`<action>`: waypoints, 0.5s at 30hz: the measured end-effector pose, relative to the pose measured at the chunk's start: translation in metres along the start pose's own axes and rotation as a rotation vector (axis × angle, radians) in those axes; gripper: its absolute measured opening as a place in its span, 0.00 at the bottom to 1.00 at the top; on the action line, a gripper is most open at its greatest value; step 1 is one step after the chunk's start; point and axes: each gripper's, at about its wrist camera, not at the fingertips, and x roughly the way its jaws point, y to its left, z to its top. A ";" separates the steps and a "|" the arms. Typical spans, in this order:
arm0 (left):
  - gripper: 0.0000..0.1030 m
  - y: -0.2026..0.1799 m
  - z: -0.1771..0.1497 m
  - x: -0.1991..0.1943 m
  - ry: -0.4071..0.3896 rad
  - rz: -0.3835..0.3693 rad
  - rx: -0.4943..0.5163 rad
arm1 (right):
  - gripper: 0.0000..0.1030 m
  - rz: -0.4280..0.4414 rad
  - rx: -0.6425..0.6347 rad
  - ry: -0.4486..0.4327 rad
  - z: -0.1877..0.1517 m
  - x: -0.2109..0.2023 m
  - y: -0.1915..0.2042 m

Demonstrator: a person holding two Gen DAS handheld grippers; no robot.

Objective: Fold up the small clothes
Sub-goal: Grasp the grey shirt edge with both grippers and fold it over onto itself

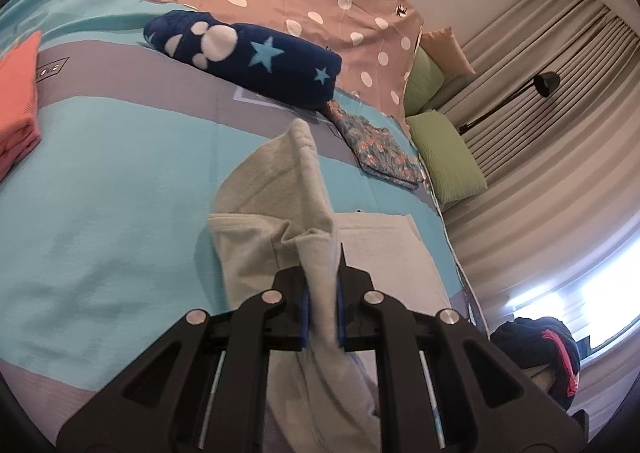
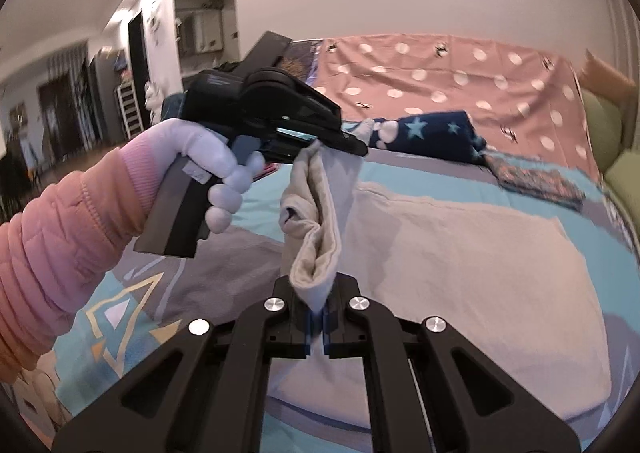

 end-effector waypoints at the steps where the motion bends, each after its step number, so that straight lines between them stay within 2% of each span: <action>1: 0.09 -0.006 0.001 0.004 0.004 0.009 0.006 | 0.03 0.006 0.021 -0.004 -0.002 -0.003 -0.008; 9: 0.09 -0.053 0.002 0.040 0.041 0.075 0.045 | 0.03 0.049 0.140 -0.035 -0.013 -0.026 -0.057; 15: 0.09 -0.095 -0.001 0.074 0.068 0.093 0.078 | 0.03 0.065 0.245 -0.059 -0.023 -0.049 -0.096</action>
